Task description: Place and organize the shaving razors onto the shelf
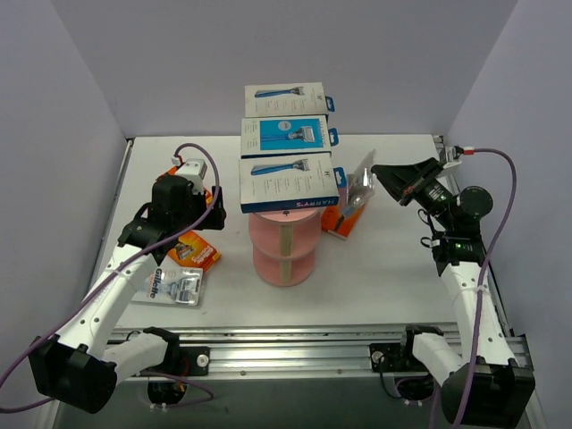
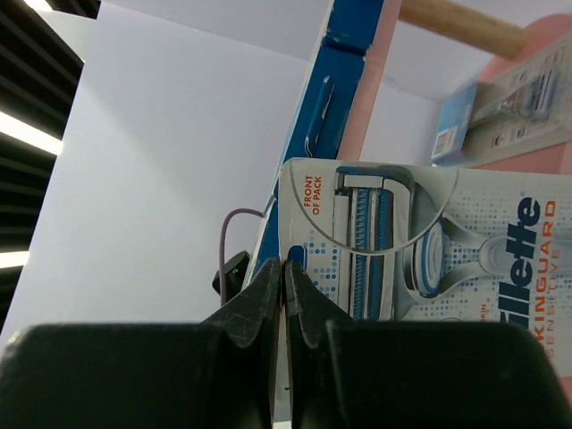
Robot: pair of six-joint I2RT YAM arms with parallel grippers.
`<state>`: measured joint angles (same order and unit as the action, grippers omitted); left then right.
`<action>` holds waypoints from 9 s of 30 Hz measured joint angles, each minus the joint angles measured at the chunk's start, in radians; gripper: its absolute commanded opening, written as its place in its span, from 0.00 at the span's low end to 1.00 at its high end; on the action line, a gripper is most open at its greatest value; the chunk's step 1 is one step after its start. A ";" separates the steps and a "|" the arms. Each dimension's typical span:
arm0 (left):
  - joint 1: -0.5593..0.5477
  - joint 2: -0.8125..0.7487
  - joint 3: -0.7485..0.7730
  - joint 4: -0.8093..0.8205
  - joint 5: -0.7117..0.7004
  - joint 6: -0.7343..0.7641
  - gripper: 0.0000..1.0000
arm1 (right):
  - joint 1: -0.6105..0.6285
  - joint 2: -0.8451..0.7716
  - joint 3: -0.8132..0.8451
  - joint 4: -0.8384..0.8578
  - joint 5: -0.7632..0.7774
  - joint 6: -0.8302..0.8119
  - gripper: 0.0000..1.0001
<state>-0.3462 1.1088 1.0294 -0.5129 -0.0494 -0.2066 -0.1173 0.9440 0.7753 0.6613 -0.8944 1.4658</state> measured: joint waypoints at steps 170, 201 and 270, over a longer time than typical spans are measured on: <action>0.000 0.088 -0.200 0.481 0.399 -0.496 0.51 | 0.454 0.266 0.109 -0.590 0.439 -0.690 0.17; 0.006 0.121 -0.182 0.482 0.367 -0.470 0.50 | 0.481 0.322 0.109 -0.498 0.485 -0.682 0.15; 0.092 0.336 0.024 0.450 0.417 -0.440 0.46 | 0.449 0.493 0.210 -0.382 0.418 -0.655 0.16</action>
<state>-0.2539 1.4448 1.0538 -0.0631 0.3676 -0.6464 0.3321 1.4372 0.9852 0.2794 -0.4759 0.8108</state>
